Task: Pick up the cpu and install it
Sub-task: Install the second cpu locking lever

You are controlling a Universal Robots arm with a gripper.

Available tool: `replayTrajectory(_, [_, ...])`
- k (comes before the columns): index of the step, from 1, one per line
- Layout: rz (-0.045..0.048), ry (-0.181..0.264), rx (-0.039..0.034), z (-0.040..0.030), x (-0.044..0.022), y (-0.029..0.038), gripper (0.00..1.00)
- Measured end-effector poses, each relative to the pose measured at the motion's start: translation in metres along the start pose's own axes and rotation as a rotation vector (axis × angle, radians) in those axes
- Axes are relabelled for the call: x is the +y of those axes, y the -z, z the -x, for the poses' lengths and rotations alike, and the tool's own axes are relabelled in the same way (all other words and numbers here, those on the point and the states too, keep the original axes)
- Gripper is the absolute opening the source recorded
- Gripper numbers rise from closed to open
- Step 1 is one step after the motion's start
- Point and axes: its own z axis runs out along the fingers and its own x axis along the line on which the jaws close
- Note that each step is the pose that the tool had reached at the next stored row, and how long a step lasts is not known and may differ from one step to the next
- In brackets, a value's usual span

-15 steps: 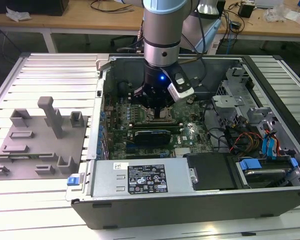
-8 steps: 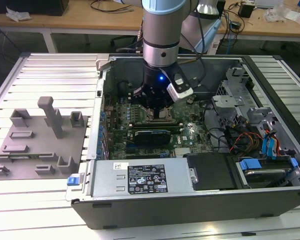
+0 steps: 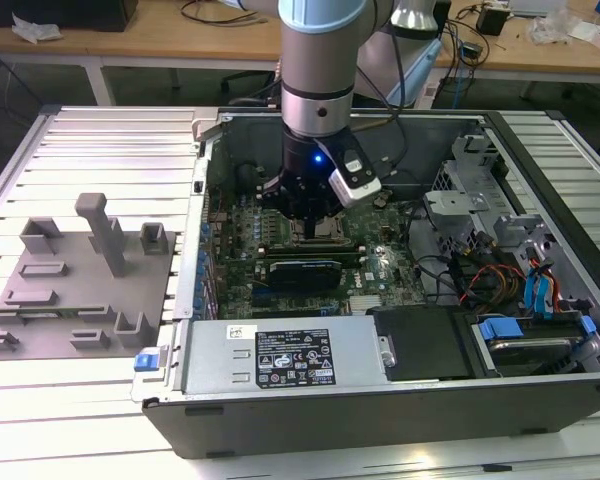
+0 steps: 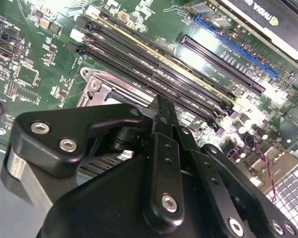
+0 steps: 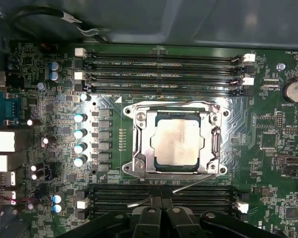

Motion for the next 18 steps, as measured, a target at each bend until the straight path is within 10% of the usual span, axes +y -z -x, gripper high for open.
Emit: replayTrajectory(18, [0.0004,0.0,-0.0016,-0.0056,0.0004,-0.0034,0.11])
